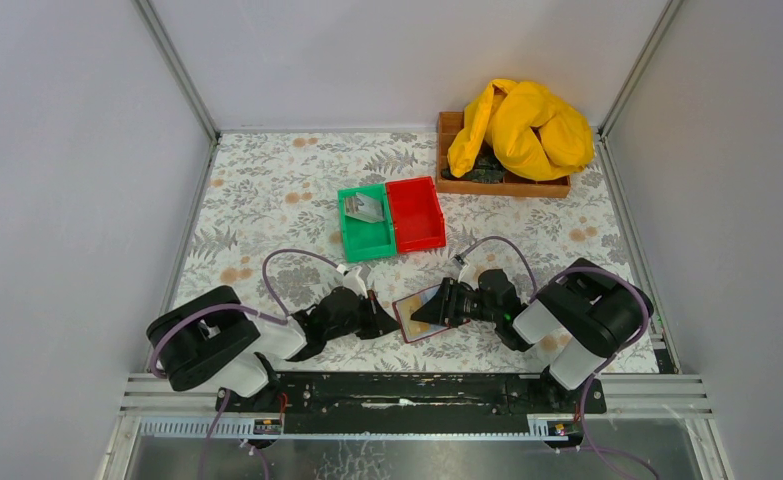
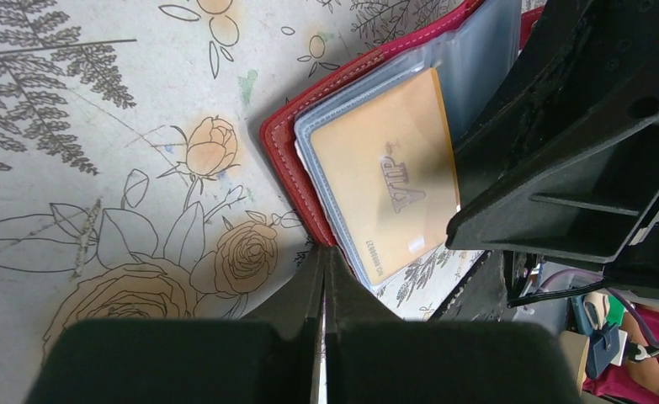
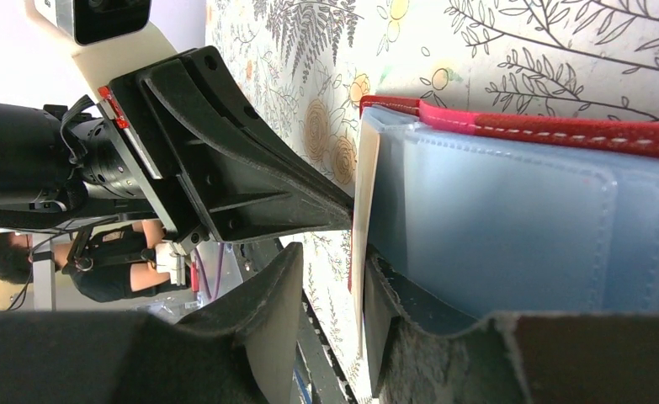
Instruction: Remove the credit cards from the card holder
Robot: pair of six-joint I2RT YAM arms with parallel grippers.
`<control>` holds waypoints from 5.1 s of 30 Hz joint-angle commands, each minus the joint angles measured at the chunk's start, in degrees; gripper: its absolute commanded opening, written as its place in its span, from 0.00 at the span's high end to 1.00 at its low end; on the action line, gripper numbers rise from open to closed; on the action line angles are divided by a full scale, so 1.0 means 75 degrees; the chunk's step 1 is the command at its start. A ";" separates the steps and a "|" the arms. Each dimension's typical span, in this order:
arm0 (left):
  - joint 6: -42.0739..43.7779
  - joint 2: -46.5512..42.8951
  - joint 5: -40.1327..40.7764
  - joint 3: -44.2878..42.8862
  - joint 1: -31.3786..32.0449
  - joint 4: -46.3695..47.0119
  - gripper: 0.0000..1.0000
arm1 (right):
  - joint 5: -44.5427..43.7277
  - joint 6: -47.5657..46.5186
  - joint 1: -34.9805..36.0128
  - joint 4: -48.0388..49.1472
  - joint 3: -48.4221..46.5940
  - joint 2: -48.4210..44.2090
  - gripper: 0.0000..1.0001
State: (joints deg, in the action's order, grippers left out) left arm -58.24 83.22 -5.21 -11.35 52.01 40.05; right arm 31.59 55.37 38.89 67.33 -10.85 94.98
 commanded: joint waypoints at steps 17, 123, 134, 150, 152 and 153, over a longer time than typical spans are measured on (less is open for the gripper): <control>0.0105 -0.0046 -0.0064 0.0337 -0.0234 -0.0141 1.00 | -0.0345 -0.1038 -0.0421 -0.1929 0.0168 -0.1817 0.61; 0.1338 -0.1810 -0.5137 -0.0870 -0.1155 0.1527 1.00 | 0.2485 -0.0955 -0.0791 -0.2078 0.0715 -0.5359 0.73; 0.2133 -0.3486 -0.1235 -0.1444 -0.1653 -0.2145 1.00 | -0.1843 -0.3076 -0.0798 -0.7574 0.0269 -0.8774 0.37; 0.2800 -0.1329 0.0407 -0.4383 -0.3648 -0.3166 1.00 | -0.2130 -0.3379 -0.0796 -0.7820 0.0432 -0.8551 0.38; 0.2819 -0.0955 0.0495 -0.4685 -0.3768 -0.3136 1.00 | -0.2137 -0.3393 -0.0802 -0.7747 0.0422 -0.8428 0.38; 0.2826 -0.0777 0.0585 -0.4785 -0.3802 -0.3120 1.00 | -0.2129 -0.3420 -0.0803 -0.7718 0.0406 -0.8370 0.38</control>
State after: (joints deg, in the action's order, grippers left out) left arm -39.27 73.58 -2.42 -42.98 24.93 15.55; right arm 16.95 31.29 32.99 6.70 -6.87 30.98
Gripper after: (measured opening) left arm 0.011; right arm 0.624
